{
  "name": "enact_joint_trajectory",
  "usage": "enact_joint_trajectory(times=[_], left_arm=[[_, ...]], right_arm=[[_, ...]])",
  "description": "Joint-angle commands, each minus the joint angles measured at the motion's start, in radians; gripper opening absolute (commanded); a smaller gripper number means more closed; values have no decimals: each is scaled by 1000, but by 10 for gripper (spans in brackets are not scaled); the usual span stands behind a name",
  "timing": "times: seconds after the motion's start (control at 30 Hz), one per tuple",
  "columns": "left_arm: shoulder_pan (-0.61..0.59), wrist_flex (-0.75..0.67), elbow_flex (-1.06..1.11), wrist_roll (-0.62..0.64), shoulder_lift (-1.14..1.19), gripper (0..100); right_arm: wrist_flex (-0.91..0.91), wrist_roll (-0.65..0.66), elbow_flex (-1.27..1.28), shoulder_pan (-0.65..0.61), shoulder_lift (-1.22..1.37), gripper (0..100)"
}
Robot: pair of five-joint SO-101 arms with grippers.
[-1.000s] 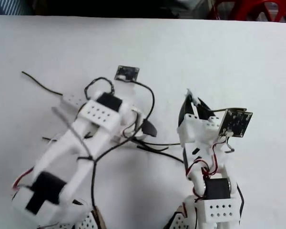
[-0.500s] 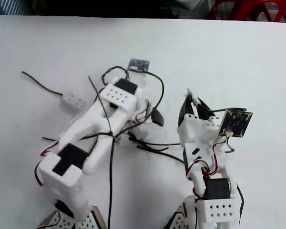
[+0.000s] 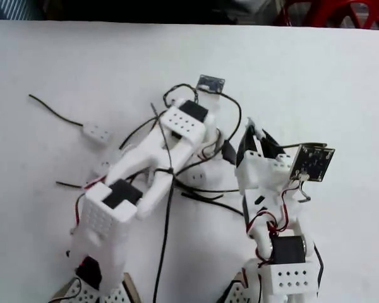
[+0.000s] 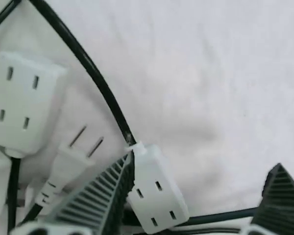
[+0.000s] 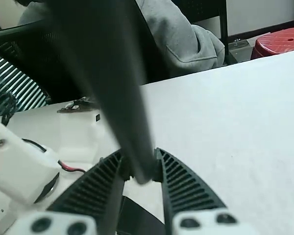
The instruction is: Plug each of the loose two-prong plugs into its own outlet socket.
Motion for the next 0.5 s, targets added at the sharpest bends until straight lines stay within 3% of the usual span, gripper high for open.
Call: enact_joint_trajectory(times=[0.0, 0.23, 0.47], left_arm=[[16, 152, -186, 5, -12, 396], [-1, 489, -404, 6, -7, 396], [-96, 446, -264, 6, 2, 396]], right_arm=[[-21, -3, -12, 10, -5, 17], [-21, -3, -12, 10, -5, 17], [-21, -2, -12, 10, -7, 17]])
